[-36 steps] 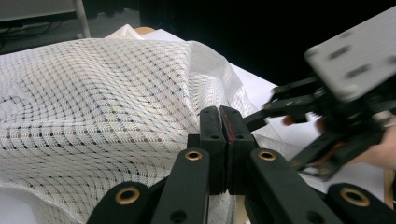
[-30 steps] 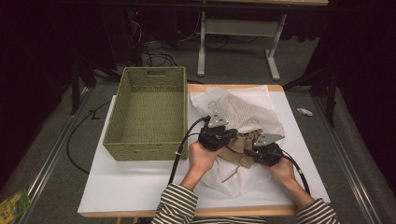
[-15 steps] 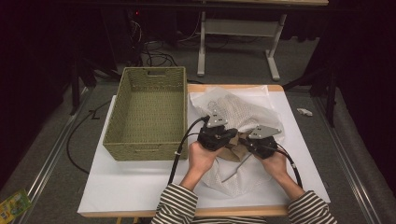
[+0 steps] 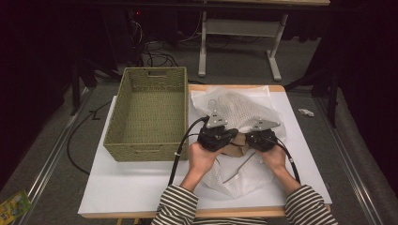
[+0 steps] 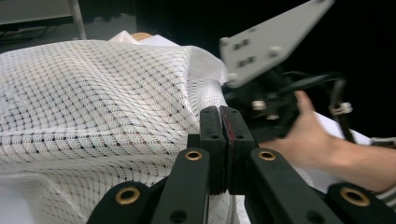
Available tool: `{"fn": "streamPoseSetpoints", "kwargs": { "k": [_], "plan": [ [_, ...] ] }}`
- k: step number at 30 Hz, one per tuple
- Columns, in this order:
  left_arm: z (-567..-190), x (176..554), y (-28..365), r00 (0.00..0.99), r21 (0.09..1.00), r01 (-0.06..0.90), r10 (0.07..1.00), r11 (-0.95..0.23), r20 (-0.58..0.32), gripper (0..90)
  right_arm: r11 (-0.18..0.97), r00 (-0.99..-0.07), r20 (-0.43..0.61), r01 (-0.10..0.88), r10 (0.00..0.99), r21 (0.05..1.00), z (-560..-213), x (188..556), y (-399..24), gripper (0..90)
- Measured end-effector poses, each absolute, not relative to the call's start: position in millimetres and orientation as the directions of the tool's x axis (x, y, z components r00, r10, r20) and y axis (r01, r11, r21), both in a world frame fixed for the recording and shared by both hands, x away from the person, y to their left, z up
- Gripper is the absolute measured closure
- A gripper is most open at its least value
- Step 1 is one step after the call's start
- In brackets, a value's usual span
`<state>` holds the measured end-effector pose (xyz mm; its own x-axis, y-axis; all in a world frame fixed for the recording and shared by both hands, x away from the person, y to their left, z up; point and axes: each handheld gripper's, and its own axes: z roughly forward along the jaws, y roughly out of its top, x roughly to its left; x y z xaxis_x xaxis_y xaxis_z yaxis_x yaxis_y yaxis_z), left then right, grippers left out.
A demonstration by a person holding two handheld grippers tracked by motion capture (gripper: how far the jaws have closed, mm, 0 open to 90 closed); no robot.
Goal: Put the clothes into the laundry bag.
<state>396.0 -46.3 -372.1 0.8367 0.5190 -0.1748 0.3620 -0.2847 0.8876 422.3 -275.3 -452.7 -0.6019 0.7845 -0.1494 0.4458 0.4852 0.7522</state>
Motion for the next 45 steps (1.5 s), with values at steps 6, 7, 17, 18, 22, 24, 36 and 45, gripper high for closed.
{"fn": "streamPoseSetpoints", "kwargs": {
  "k": [6, 7, 17, 18, 22, 24, 36, 45],
  "plan": [
    [-371.1, 396.7, -42.3, 0.832, 0.888, 0.359, 0.531, -0.289, -0.164, 88.8, 0.5, -0.646, -0.147, 0.405, 0.749, 0.766, -434.0, 395.2, -283.5, 57.5],
    [-371.2, 397.0, -41.9, 0.831, 0.888, 0.359, 0.531, -0.286, -0.165, 88.8, 0.499, -0.653, -0.143, 0.399, 0.743, 0.769, -432.0, 391.4, -285.0, 55.7],
    [-373.7, 396.9, -41.4, 0.832, 0.889, 0.364, 0.527, -0.279, -0.175, 88.8, 0.508, -0.696, -0.145, 0.349, 0.703, 0.787, -426.8, 382.6, -265.8, 50.4],
    [-373.5, 396.8, -40.8, 0.831, 0.889, 0.364, 0.528, -0.279, -0.174, 88.8, 0.503, -0.697, -0.137, 0.354, 0.704, 0.788, -427.7, 385.0, -263.8, 52.4],
    [-371.5, 396.2, -37.9, 0.83, 0.892, 0.361, 0.529, -0.271, -0.176, 88.8, 0.507, -0.684, -0.143, 0.366, 0.715, 0.781, -432.1, 396.8, -253.7, 59.8],
    [-370.9, 395.5, -37.1, 0.83, 0.894, 0.36, 0.528, -0.267, -0.177, 88.8, 0.513, -0.678, -0.151, 0.372, 0.719, 0.774, -432.5, 402.0, -250.3, 61.2],
    [-369.6, 394.3, -27.7, 0.825, 0.9, 0.364, 0.531, -0.241, -0.191, 88.8, 0.506, -0.624, -0.159, 0.431, 0.766, 0.747, -442.5, 432.6, -247.6, 63.3],
    [-369.5, 394.9, -25.2, 0.821, 0.902, 0.364, 0.537, -0.23, -0.195, 88.8, 0.541, -0.648, -0.193, 0.394, 0.737, 0.743, -438.7, 395.8, -275.9, 62.0]
  ]
}}
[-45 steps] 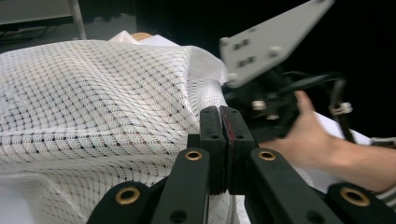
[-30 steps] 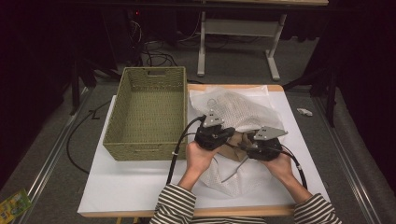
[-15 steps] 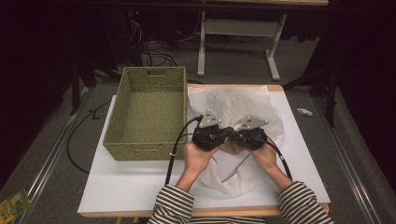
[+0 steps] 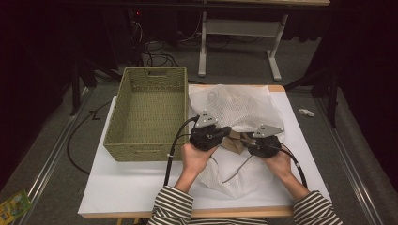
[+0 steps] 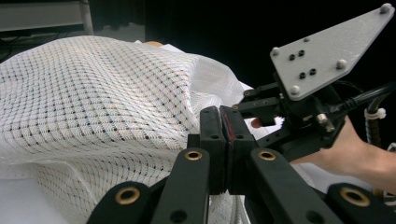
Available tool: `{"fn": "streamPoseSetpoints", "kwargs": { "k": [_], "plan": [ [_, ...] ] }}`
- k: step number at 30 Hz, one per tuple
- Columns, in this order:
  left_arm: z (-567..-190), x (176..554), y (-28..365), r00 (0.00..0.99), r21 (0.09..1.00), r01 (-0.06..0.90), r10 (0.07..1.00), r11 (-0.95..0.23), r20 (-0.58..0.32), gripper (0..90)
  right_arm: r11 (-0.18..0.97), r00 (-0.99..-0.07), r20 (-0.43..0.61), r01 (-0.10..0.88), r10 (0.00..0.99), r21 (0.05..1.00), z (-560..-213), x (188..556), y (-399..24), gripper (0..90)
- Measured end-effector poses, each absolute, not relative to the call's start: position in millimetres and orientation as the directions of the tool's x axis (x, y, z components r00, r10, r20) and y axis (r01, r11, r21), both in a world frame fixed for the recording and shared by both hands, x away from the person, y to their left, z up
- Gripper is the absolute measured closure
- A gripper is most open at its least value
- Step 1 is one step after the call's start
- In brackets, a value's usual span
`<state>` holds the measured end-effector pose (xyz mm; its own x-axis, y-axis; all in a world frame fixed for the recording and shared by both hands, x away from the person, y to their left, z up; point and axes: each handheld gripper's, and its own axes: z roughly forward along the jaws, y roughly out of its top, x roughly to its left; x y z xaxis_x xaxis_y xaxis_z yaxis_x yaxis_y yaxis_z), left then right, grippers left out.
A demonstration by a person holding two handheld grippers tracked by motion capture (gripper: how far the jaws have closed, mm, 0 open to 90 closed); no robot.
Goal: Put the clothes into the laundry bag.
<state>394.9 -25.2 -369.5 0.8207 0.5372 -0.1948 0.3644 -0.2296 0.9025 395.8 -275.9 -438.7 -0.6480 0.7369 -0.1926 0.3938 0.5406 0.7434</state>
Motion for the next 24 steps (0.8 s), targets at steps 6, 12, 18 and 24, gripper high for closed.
{"fn": "streamPoseSetpoints", "kwargs": {
  "k": [6, 12, 18, 24],
  "plan": [
    [-369.3, 392.8, -25.6, 0.823, 0.9, 0.363, 0.535, -0.241, -0.189, 88.8, 0.523, -0.584, -0.22, 0.419, 0.781, 0.742, -440.8, 420.1, -276.5, 73.0],
    [-370.2, 392.8, -24.3, 0.824, 0.899, 0.364, 0.535, -0.244, -0.189, 88.8, 0.499, -0.542, -0.2, 0.487, 0.816, 0.717, -446.6, 446.7, -278.6, 74.0],
    [-370.0, 393.1, -23.6, 0.822, 0.903, 0.361, 0.537, -0.233, -0.19, 88.8, 0.522, -0.588, -0.197, 0.454, 0.784, 0.722, -440.4, 430.3, -283.9, 65.0],
    [-370.5, 393.4, -23.5, 0.82, 0.905, 0.362, 0.538, -0.224, -0.195, 88.8, 0.543, -0.632, -0.196, 0.419, 0.75, 0.728, -435.7, 404.8, -288.8, 68.0]
  ]
}}
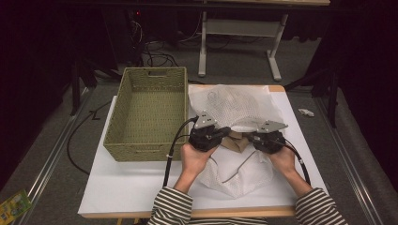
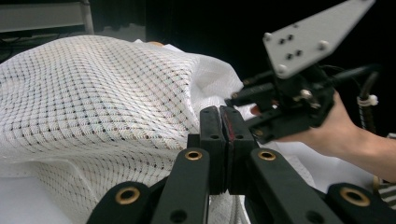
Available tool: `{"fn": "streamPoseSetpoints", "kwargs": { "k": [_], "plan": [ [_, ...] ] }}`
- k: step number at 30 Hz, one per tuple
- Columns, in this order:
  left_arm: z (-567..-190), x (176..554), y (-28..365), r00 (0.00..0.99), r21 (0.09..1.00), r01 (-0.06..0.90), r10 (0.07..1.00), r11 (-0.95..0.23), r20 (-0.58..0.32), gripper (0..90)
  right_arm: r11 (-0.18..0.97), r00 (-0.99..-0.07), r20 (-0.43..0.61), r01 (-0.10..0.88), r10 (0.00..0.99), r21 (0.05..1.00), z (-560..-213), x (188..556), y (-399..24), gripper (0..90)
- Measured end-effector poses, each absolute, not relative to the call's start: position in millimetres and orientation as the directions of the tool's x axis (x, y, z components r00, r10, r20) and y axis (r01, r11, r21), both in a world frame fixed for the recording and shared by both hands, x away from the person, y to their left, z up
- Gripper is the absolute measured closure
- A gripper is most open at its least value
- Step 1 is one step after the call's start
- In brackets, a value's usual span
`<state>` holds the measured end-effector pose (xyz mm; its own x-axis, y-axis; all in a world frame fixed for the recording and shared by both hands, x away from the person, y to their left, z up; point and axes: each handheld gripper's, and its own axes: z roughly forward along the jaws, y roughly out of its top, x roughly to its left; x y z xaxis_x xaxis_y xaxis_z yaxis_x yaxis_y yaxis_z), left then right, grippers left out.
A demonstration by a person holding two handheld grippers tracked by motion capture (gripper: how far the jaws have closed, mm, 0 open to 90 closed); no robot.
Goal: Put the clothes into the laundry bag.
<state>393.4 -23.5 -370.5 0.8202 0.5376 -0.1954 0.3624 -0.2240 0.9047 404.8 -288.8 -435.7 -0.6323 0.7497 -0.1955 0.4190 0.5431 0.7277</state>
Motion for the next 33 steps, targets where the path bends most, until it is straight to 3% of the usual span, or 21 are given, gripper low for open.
{"fn": "streamPoseSetpoints", "kwargs": {
  "k": [6, 11, 23, 33],
  "plan": [
    [-370.7, 392.6, -24.8, 0.821, 0.904, 0.362, 0.536, -0.228, -0.193, 88.8, 0.597, -0.667, -0.202, 0.438, 0.717, 0.672, -455.4, 417.1, -268.9, 72.4],
    [-370.6, 392.5, -21.9, 0.821, 0.902, 0.364, 0.538, -0.233, -0.192, 88.8, 0.57, -0.625, -0.18, 0.505, 0.759, 0.648, -467.8, 440.9, -269.6, 74.5],
    [-371.1, 393.2, -22.2, 0.816, 0.906, 0.362, 0.544, -0.221, -0.194, 88.8, 0.559, -0.633, -0.215, 0.412, 0.744, 0.719, -441.2, 388.8, -292.9, 65.7],
    [-369.8, 393.0, -21.8, 0.814, 0.905, 0.363, 0.549, -0.221, -0.192, 88.8, 0.503, -0.589, -0.154, 0.493, 0.793, 0.71, -450.2, 388.8, -315.1, 61.6]
  ]
}}
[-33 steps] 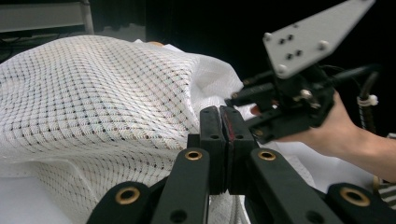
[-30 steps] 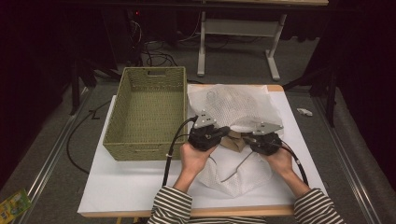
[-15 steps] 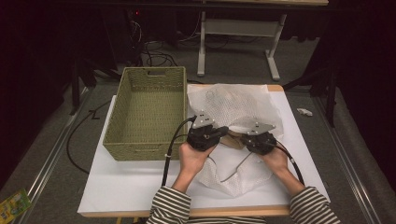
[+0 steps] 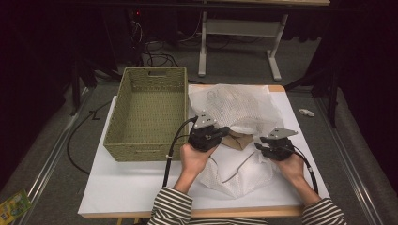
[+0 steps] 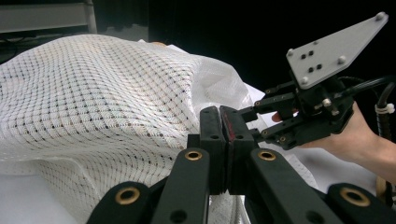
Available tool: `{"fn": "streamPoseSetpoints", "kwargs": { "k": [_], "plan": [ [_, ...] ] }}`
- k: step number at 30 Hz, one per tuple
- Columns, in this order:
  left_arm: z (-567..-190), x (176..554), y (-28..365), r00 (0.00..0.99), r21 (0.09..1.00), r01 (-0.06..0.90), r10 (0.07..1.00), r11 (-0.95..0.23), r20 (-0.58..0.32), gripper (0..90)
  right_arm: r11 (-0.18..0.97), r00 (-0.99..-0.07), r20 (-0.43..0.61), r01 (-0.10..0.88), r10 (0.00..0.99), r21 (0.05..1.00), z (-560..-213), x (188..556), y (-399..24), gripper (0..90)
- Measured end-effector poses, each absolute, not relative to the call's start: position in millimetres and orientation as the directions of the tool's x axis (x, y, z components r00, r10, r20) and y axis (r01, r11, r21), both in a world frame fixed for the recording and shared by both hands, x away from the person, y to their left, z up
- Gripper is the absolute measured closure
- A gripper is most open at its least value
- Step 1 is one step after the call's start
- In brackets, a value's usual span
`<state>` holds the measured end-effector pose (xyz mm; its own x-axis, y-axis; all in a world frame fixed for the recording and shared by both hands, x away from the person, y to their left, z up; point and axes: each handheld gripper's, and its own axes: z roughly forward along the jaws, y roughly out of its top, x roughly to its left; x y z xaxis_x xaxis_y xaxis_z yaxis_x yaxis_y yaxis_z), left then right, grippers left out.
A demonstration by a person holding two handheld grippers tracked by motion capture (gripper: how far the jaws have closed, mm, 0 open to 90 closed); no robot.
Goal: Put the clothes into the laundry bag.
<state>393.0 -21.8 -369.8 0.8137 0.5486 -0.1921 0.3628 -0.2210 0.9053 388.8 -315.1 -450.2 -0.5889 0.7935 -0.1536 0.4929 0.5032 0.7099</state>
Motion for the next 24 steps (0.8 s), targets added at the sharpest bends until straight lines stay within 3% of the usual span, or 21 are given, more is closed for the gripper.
{"fn": "streamPoseSetpoints", "kwargs": {
  "k": [11, 20, 24],
  "plan": [
    [-365.8, 392.5, -19.9, 0.811, 0.911, 0.355, 0.554, -0.209, -0.188, 88.8, 0.494, -0.571, -0.125, 0.555, 0.811, 0.669, -470.2, 404.8, -310.2, 58.6],
    [-363.7, 392.3, -19.1, 0.81, 0.914, 0.349, 0.557, -0.206, -0.184, 88.7, 0.538, -0.602, -0.154, 0.535, 0.784, 0.651, -469.0, 402.6, -309.2, 84.0],
    [-363.0, 392.3, -17.8, 0.81, 0.913, 0.35, 0.557, -0.209, -0.182, 88.7, 0.543, -0.609, -0.158, 0.521, 0.777, 0.659, -466.3, 398.8, -311.0, 90.0]
  ]
}}
